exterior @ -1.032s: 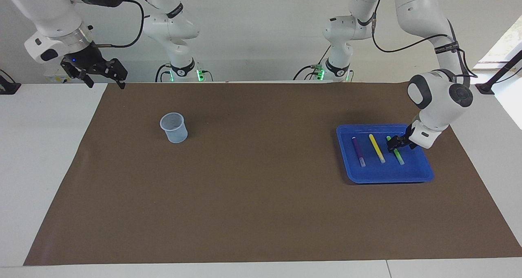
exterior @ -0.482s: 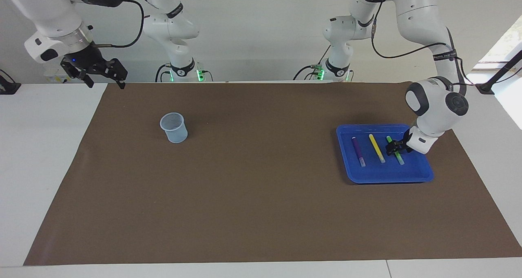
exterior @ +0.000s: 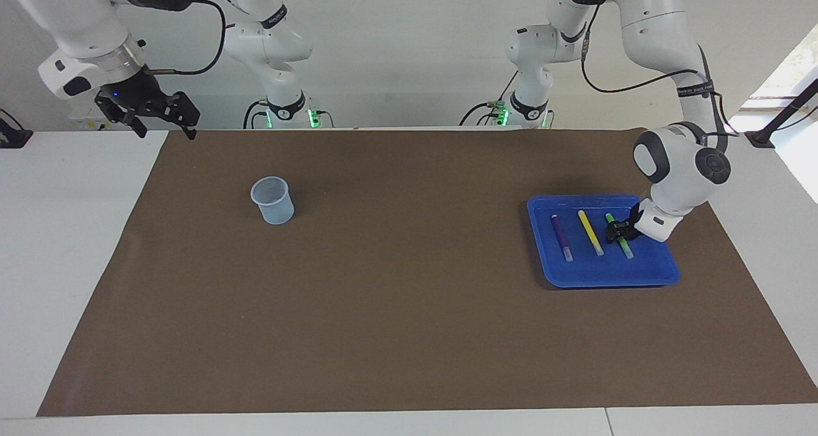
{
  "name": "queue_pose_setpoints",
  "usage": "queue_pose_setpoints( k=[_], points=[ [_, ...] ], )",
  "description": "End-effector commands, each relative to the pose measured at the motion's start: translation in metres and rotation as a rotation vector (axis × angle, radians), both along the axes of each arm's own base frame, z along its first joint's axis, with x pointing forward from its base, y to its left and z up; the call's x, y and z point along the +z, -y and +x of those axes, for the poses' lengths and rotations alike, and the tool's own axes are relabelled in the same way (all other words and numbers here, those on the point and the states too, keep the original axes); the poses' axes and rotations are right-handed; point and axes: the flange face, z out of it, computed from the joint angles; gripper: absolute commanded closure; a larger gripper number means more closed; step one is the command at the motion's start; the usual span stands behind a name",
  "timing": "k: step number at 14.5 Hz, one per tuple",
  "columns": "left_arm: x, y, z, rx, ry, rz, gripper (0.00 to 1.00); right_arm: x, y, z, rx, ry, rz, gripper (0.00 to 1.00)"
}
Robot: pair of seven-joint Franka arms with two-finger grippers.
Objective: Transfer and insert pens with both arms
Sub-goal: 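Reach the left gripper down and grasp the green pen in the tray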
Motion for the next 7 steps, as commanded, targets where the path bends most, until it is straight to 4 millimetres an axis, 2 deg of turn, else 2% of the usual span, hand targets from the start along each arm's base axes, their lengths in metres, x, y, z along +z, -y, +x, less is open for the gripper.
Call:
queue_pose_setpoints(
  k=[1,3,5,6,7],
  points=[
    [-0.0047,-0.0055,-0.0057,-0.012,0.004,0.005,0.57,0.0004,0.0009,-0.0018,0.019,0.009,0.022,0.00],
    [-0.0047,-0.0055,-0.0057,-0.012,0.004,0.005,0.73,0.0004,0.0009,-0.0018,0.019,0.009,0.022,0.00],
    [-0.0047,-0.0055,-0.0057,-0.012,0.004,0.005,0.95,0.0004,0.0009,-0.0018,0.019,0.009,0.022,0.00],
    [-0.0046,-0.0055,-0.0055,-0.012,0.005,0.006,1.00,0.0004,0.0009,-0.0018,0.019,0.009,0.022,0.00],
    [-0.0046,-0.0055,-0.0055,-0.012,0.005,0.006,1.00,0.0004,0.0009,-0.0018,0.019,0.009,0.022,0.00]
  ],
)
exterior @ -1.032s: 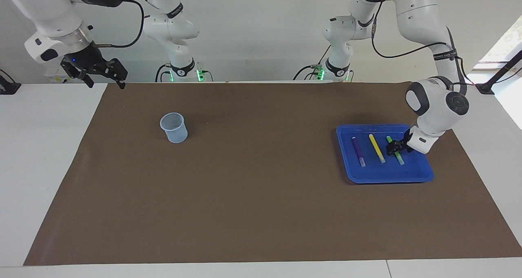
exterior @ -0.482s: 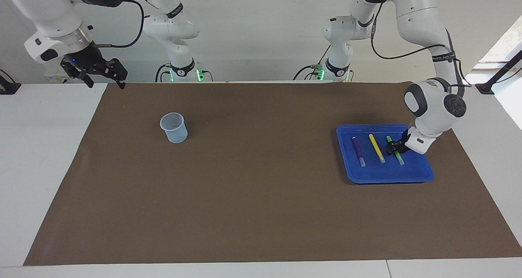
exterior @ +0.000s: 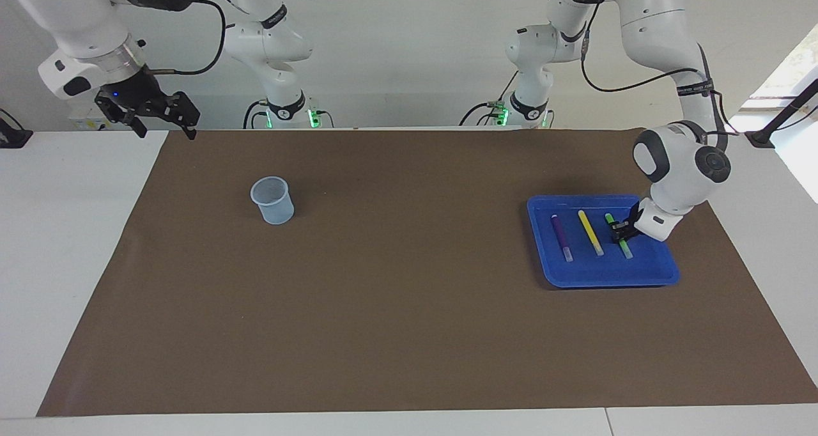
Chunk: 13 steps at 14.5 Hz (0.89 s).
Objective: Transfer and insert pens with both arms
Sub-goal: 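Reach the left gripper down and grasp the green pen in the tray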
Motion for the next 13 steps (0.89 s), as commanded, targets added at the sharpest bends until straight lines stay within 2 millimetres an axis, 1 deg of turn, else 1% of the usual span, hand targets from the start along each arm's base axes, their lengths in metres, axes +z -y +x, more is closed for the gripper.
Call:
queue_pose_setpoints(
  k=[1,4,6,7,8,10,12,13],
  points=[
    [-0.007,-0.007,-0.006,-0.010,0.001,0.007,1.00,0.000,0.001,-0.002,0.019,0.009,0.022,0.00],
    [-0.005,-0.006,-0.003,-0.007,0.001,0.004,1.00,0.000,0.001,-0.002,0.019,0.009,0.022,0.00],
    [0.004,-0.004,0.003,-0.002,0.002,-0.002,1.00,0.000,0.001,-0.002,0.019,0.009,0.022,0.00],
    [0.015,-0.002,0.008,-0.004,-0.011,-0.007,1.00,0.000,0.001,-0.002,0.021,0.009,0.022,0.00],
    [0.034,0.001,0.016,-0.002,-0.027,-0.013,1.00,0.000,0.001,-0.002,0.019,0.009,0.022,0.00],
    [0.068,0.009,0.026,0.041,-0.075,-0.056,1.00,0.000,0.001,-0.002,0.019,0.009,0.022,0.00],
    [0.098,0.026,0.031,0.110,-0.109,-0.054,1.00,0.000,0.001,-0.002,0.019,0.009,0.022,0.00],
    [0.112,0.041,0.033,0.140,-0.124,-0.061,1.00,0.000,0.001,-0.002,0.019,0.009,0.022,0.00]
  ],
)
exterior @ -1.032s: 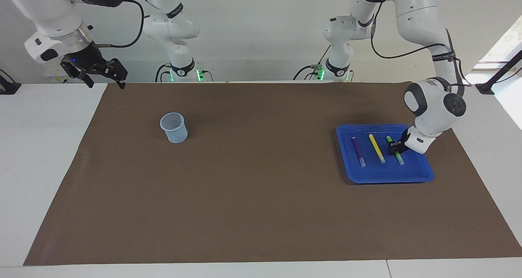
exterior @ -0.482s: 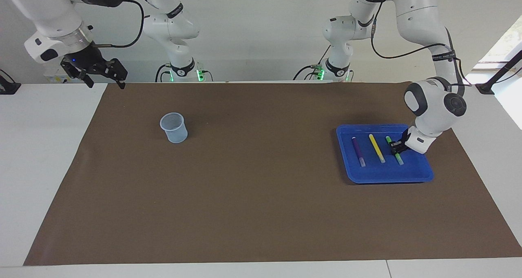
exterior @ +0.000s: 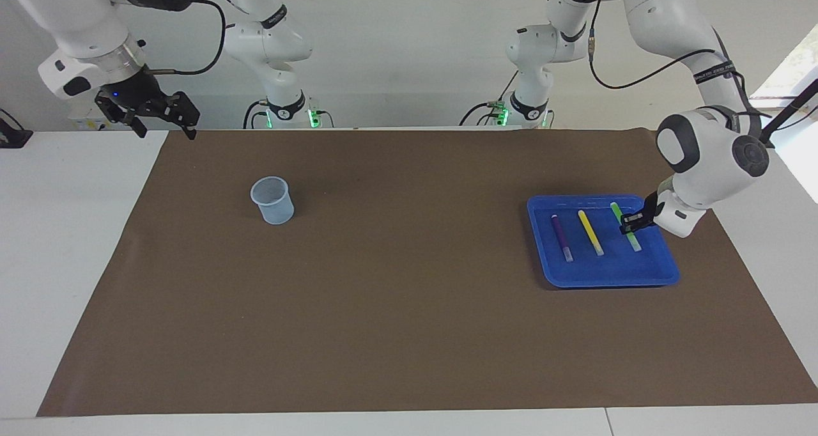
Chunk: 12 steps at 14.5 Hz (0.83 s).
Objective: Transfer and insert pens with both arms
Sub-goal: 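Reach the left gripper down and grasp the green pen in the tray, then lift the green pen with the left gripper while the right gripper approaches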
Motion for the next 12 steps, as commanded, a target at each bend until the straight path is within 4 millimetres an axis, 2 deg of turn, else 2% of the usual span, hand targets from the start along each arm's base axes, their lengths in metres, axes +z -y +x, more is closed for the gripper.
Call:
queue_pose_setpoints(
  k=[1,2,5,9,12],
  points=[
    [0.040,0.036,0.005,0.117,-0.050,-0.034,1.00,0.000,0.001,-0.002,0.019,0.009,0.022,0.00],
    [0.054,0.046,0.004,0.186,-0.068,-0.057,1.00,0.000,0.001,-0.002,0.019,0.009,0.022,0.00],
    [0.093,0.095,-0.011,0.339,-0.147,-0.087,1.00,0.000,0.001,-0.002,0.019,0.009,0.022,0.00],
    [0.149,0.150,-0.046,0.593,-0.242,-0.136,1.00,0.000,0.001,-0.002,0.021,0.004,0.023,0.00],
    [0.175,0.188,-0.067,0.740,-0.332,-0.195,1.00,-0.001,0.001,-0.004,0.020,-0.008,0.024,0.00]
  ],
)
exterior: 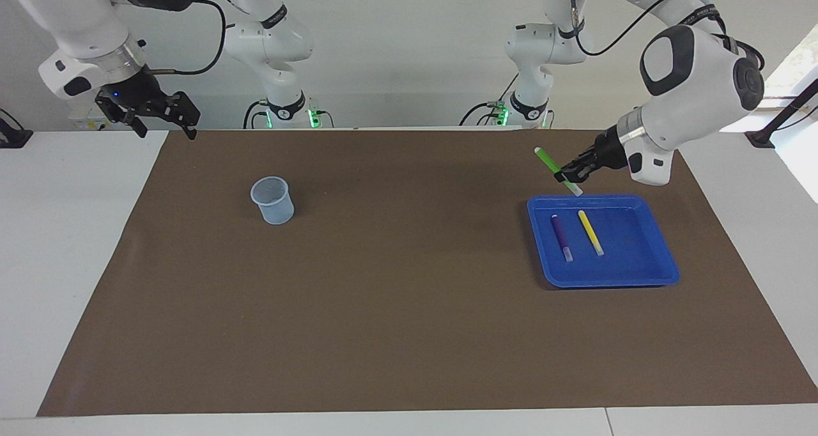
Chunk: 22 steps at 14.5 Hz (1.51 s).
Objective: Transfer and insert pens with both arms
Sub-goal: 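Lift the green pen with the left gripper while the right gripper approaches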
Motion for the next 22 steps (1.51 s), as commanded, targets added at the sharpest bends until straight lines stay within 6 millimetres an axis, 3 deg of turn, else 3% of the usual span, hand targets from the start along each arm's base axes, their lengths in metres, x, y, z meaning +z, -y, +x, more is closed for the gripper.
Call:
queue_pose_setpoints(
  k=[1,3,6,8,10,12,14,16,19,22],
  points=[
    [0.019,0.033,-0.021,0.145,-0.094,-0.037,1.00,0.000,0.001,-0.004,0.021,-0.005,0.024,0.00],
    [0.032,0.059,-0.028,0.268,-0.172,-0.069,1.00,-0.001,-0.003,-0.002,0.027,0.002,0.029,0.00],
    [0.047,0.114,-0.047,0.362,-0.282,-0.111,1.00,-0.005,-0.046,0.002,0.057,0.045,0.191,0.00],
    [0.051,0.164,-0.061,0.470,-0.325,-0.090,1.00,-0.018,-0.055,0.004,-0.022,0.122,0.302,0.00],
    [0.049,0.199,-0.075,0.582,-0.370,-0.109,1.00,-0.036,-0.065,-0.007,-0.162,0.130,0.428,0.00],
    [0.036,0.218,-0.097,0.645,-0.414,-0.161,1.00,-0.041,-0.071,-0.012,-0.361,0.093,0.517,0.00],
    [0.025,0.233,-0.117,0.679,-0.419,-0.212,1.00,-0.038,-0.083,-0.012,-0.425,0.071,0.551,0.00],
    [0.012,0.248,-0.135,0.706,-0.400,-0.238,1.00,-0.034,-0.113,-0.008,-0.403,0.095,0.580,0.00],
    [-0.001,0.258,-0.151,0.727,-0.351,-0.318,1.00,-0.030,-0.156,-0.008,-0.562,0.044,0.637,0.00],
    [-0.009,0.264,-0.166,0.744,-0.315,-0.370,1.00,-0.030,-0.198,-0.019,-0.522,-0.004,0.632,0.00]
  ],
)
